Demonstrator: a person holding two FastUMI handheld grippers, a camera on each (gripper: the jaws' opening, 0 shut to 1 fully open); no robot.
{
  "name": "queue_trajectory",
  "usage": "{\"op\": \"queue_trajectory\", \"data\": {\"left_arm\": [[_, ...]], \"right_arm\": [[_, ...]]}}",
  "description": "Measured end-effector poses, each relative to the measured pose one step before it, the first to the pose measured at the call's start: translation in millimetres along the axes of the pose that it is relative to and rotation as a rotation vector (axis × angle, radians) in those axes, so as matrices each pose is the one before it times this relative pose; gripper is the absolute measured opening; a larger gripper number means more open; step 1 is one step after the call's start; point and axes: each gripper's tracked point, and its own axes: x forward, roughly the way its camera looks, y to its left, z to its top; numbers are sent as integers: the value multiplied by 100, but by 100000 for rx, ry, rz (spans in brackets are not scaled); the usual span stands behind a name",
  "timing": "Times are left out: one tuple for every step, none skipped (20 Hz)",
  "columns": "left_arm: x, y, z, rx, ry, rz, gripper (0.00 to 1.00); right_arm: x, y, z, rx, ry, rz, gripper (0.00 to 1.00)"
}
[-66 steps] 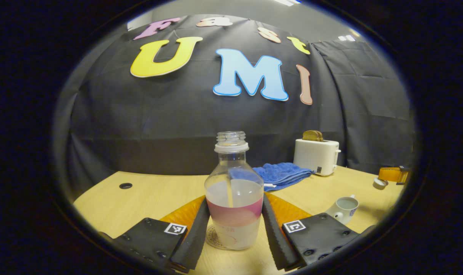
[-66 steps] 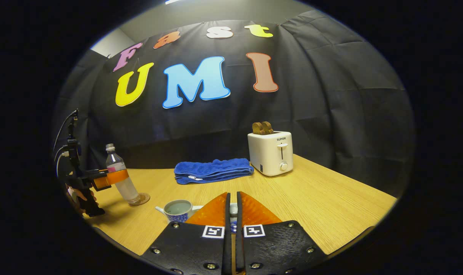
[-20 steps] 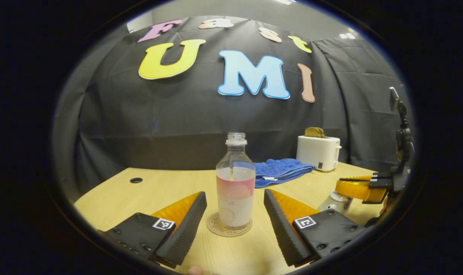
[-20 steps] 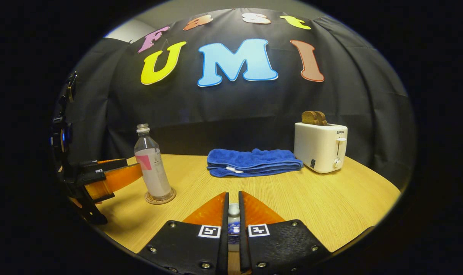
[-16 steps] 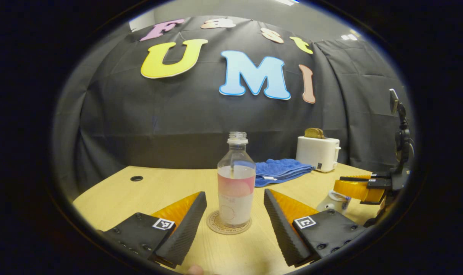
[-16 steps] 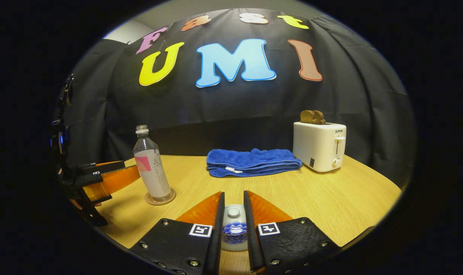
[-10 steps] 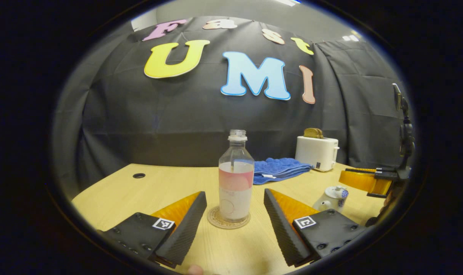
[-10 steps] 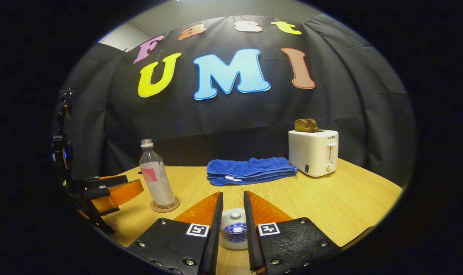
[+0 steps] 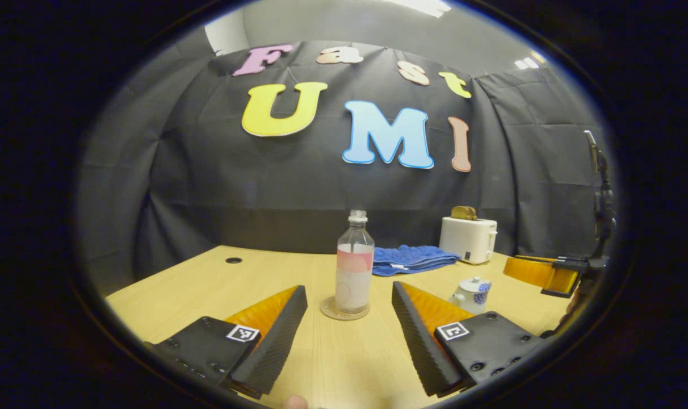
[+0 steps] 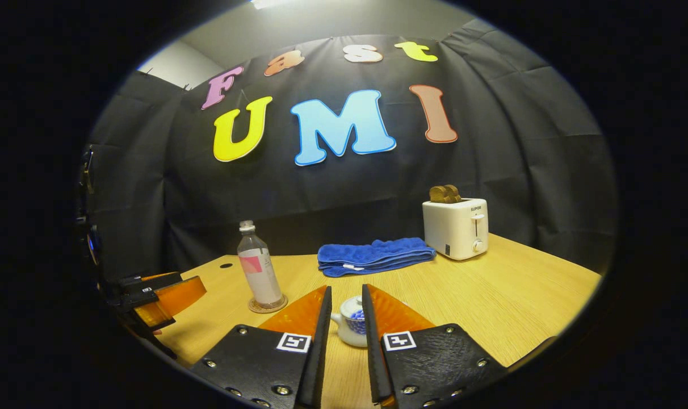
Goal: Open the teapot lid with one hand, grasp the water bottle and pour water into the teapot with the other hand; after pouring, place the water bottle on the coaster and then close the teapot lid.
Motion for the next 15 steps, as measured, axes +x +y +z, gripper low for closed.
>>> {"op": "queue_trajectory", "data": {"left_arm": [[-601,-183,-254,285,-295,321,100],[-488,-216,-72,-219,-340,-22,100],[-510,-174,-151,-146,-1,372,100],[-272,-79,-217,-52,65,439,100],[-283,-148,-279,738,-99,720,100],[-90,-190,-328,1261,-44,462,100],[-8,-258,-254,1048,59,237,100],[37,-229,-321,1013,239,288,100],[-30,-239,-286,575,142,272,100],[9,-61,-177,126,130,357,100],[6,-50,-121,-87,94,273,100],[105,-26,-237,-33,-29,532,100],[-13,10,-220,246,142,477,100],[40,44,-177,409,245,456,100],[123,78,-165,448,169,358,100]], "right_arm": [[-477,224,-134,-296,13,-7,32],[-370,220,-175,-221,-217,-15,32],[-312,96,-134,-202,-365,-426,32],[-244,147,-121,-421,-433,-334,32],[-173,100,-150,-574,-323,-386,32],[-110,100,-190,-758,-194,-234,32],[-39,87,-201,-881,38,-373,32],[32,-21,-204,-937,163,-464,32],[-1,94,-95,-341,-90,-102,32],[62,55,-163,-319,-109,-232,32],[102,-14,-161,-410,-47,-346,33],[108,-13,-188,-423,113,-312,32],[50,0,-155,-254,126,-130,32],[59,0,-187,-340,224,-190,32],[94,-8,-134,-367,176,-391,32]]}}
